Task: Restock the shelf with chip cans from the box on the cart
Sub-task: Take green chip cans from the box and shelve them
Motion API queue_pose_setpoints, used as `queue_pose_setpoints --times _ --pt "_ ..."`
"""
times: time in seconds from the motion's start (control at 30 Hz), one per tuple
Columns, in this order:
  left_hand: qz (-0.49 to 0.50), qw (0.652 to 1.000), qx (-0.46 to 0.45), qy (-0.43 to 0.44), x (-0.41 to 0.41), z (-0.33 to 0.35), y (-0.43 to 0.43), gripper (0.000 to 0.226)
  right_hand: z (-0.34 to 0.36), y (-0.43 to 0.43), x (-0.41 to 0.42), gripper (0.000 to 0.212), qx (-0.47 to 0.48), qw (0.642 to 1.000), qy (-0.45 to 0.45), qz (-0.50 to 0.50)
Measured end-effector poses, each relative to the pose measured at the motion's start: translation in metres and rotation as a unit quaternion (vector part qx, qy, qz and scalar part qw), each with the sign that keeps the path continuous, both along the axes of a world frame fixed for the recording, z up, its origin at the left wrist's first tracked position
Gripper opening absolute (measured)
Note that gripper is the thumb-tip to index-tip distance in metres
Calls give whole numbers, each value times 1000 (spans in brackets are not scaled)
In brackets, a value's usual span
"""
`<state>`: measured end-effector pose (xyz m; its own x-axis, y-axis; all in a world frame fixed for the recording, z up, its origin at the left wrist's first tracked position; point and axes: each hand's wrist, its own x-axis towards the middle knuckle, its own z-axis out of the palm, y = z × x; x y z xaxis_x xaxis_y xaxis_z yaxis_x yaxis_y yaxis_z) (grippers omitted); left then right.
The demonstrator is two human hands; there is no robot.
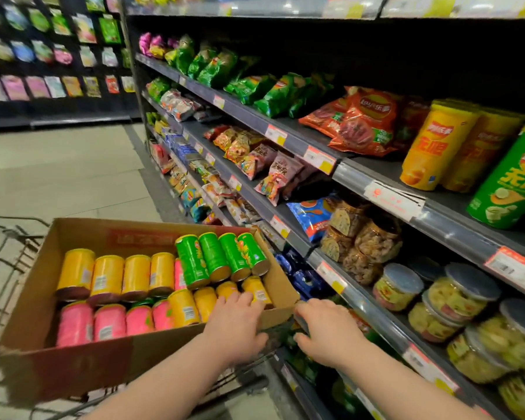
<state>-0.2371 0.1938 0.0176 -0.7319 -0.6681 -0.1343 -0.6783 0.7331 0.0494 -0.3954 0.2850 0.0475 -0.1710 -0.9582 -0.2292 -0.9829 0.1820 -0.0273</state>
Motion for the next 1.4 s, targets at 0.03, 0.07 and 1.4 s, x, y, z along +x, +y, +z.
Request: queue_pose_setpoints --times 0.03,0.07,1.4 --pt "6 1000 3 1 16 0 -6 54 -1 -7 14 38 2 1000 0 1" --pt "12 1000 6 -1 32 -1 -12 55 -3 -14 27 38 2 1000 -2 1" --pt "193 965 172 -45 97 -82 -236 74 -107 -315 50 53 131 981 -138 -31"
